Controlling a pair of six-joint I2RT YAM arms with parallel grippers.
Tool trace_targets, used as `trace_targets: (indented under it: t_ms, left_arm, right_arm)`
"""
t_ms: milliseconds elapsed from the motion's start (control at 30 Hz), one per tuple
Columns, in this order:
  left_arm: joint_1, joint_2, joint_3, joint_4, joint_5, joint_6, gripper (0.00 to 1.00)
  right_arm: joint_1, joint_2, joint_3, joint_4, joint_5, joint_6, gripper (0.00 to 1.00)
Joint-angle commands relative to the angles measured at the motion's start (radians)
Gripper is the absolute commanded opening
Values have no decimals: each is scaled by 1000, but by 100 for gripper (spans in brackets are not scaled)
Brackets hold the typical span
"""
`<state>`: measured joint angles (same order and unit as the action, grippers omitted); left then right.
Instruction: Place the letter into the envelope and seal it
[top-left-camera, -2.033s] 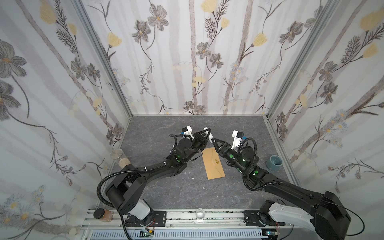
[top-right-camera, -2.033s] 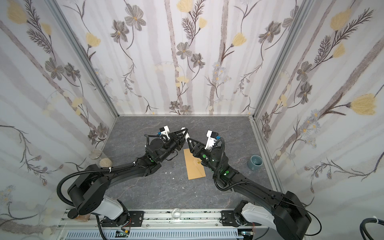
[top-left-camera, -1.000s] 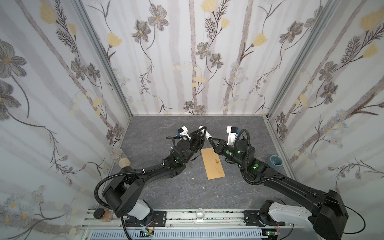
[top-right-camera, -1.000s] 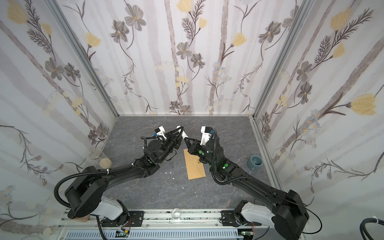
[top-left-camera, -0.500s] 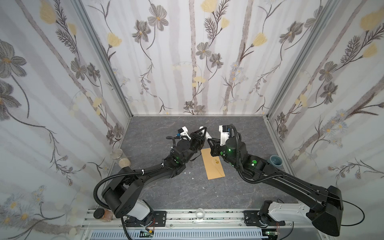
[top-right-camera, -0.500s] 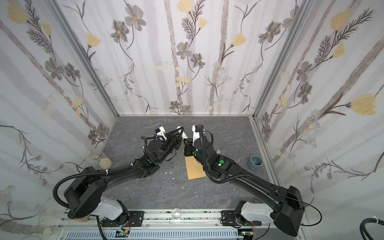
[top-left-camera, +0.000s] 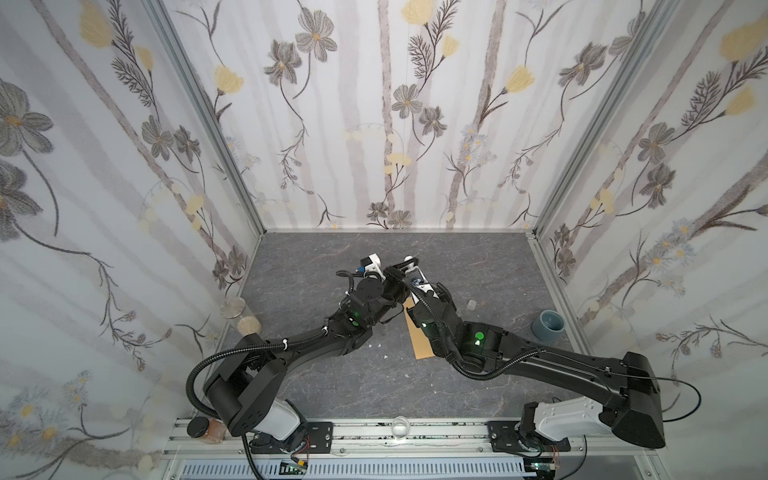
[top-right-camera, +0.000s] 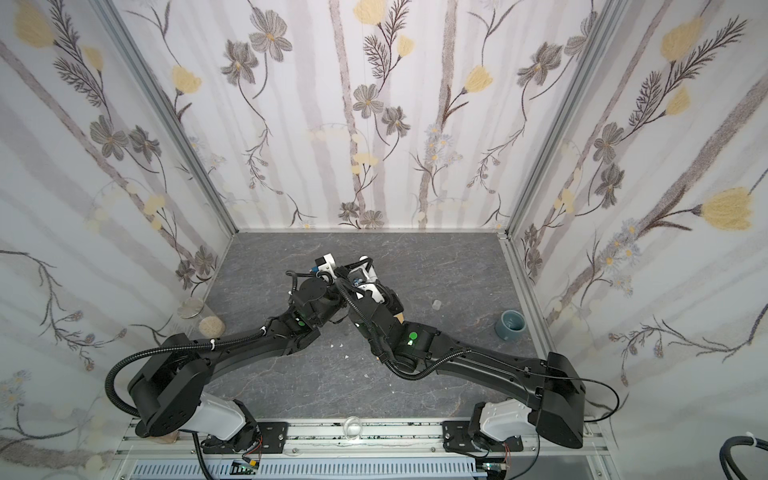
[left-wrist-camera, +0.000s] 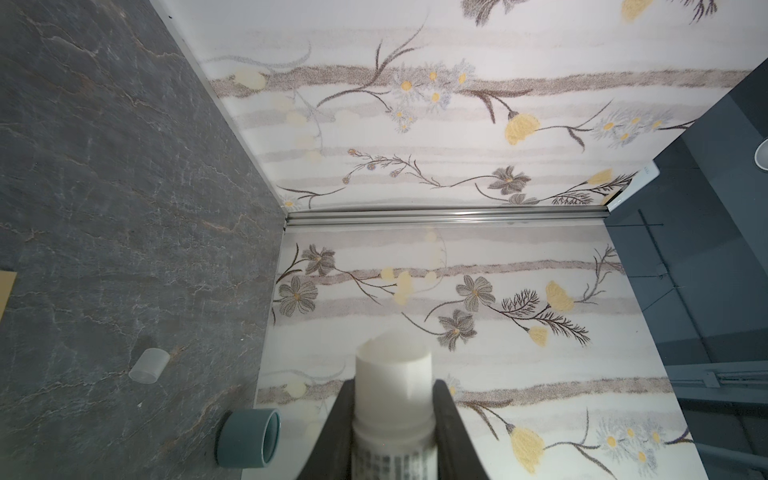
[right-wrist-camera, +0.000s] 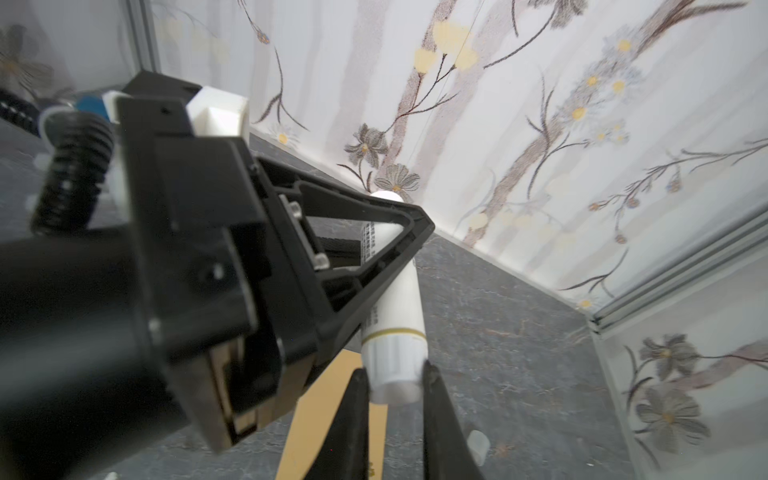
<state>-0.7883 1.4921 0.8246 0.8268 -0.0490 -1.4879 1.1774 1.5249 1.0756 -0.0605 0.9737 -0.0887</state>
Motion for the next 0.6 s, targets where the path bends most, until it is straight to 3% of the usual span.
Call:
trace_targets:
  t_ms: [0,167,300,433,567]
  left_arm:
    - [-14,-6,22,63,100,-9,0]
    - [-16,-7,30,57,111,-13,0]
    - [-17,-12,29,55,115,-14,0]
    - [-19,-13,29,54,113,-12,0]
    - [-19,-16,24,54,92,-11,0]
  right_arm:
    - [43,48,-22,133,73,-265,3]
    - [90,133,-89,353,210,-534,1]
    - [103,165,-124,461,248,-637,0]
    - [109,173,-125,468,249,-611,1]
    - [108,143,-93,371,203,-452,25]
